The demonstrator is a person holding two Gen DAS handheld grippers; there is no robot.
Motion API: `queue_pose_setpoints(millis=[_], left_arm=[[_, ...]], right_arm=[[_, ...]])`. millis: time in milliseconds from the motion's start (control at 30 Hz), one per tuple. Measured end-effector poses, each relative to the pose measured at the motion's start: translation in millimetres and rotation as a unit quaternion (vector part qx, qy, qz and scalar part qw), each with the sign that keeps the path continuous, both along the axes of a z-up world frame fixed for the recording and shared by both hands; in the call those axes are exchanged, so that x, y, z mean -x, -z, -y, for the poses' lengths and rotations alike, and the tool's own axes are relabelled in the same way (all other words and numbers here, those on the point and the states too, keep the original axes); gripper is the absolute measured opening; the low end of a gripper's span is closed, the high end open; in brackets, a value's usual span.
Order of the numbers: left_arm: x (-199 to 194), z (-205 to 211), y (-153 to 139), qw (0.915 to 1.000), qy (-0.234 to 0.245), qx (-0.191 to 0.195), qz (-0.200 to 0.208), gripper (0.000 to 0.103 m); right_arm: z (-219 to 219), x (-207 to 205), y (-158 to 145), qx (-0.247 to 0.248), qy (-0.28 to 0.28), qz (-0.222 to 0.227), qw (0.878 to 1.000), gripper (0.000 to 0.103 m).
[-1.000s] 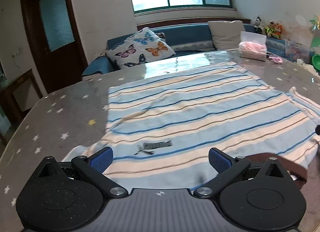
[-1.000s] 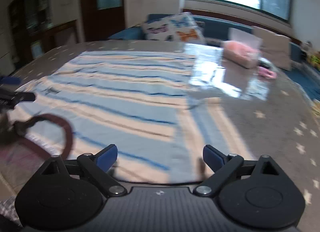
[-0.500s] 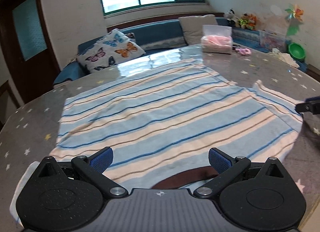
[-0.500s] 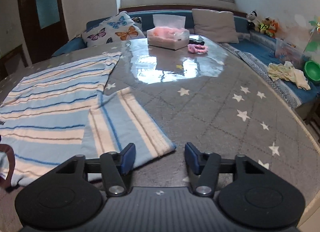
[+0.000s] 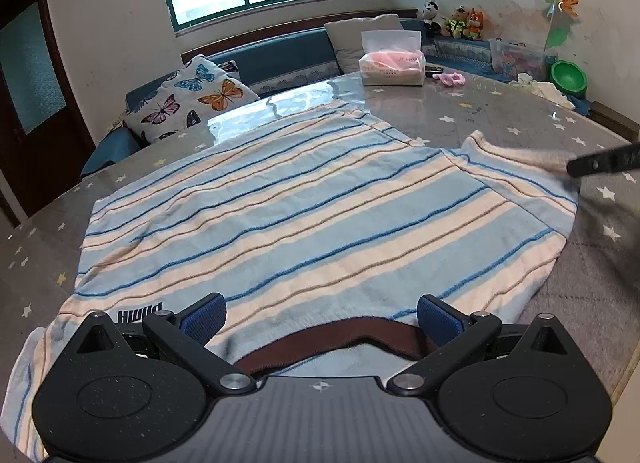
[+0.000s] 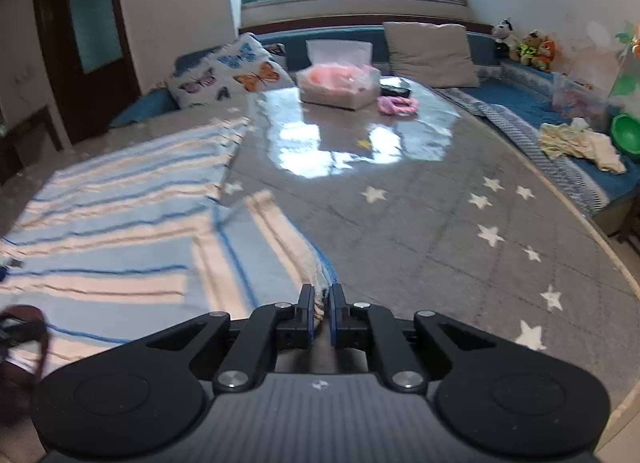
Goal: Fold clothes
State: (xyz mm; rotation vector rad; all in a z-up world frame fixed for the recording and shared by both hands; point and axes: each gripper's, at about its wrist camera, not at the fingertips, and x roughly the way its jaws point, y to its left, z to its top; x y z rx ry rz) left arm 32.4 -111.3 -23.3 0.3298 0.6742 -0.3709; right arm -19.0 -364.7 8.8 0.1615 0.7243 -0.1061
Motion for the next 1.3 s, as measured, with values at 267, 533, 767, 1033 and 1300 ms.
queue_pose_setpoints(millis=[267,533,767,1033,1300], left_arm=[[0,-9,0,0.9999,-0.011,0.006,0.0,0.103],[1,-27,-4,0.9991,-0.039,0.014,0.004,0.103],[3,-49,-7,0.9975,-0.068,0.014,0.012,0.103],[7,-90,-14,0.9915,-0.128,0.015,0.019,0.103],[16,-153,-19,0.9722,-0.232,0.016,0.029,0.103]], right_arm=[[-33,4,-38,-0.053,-0.074,0.035,0.995,0.006],[-84,-11,-44,-0.066,-0.16,0.038,0.984,0.006],[-117,-24,-19,-0.074,-0.196,0.013,0.978,0.007],[-124,-30,2,-0.065,-0.22,-0.028,0.973,0.013],[-110,-39,-7,-0.068,-0.216,-0.01,0.974,0.023]])
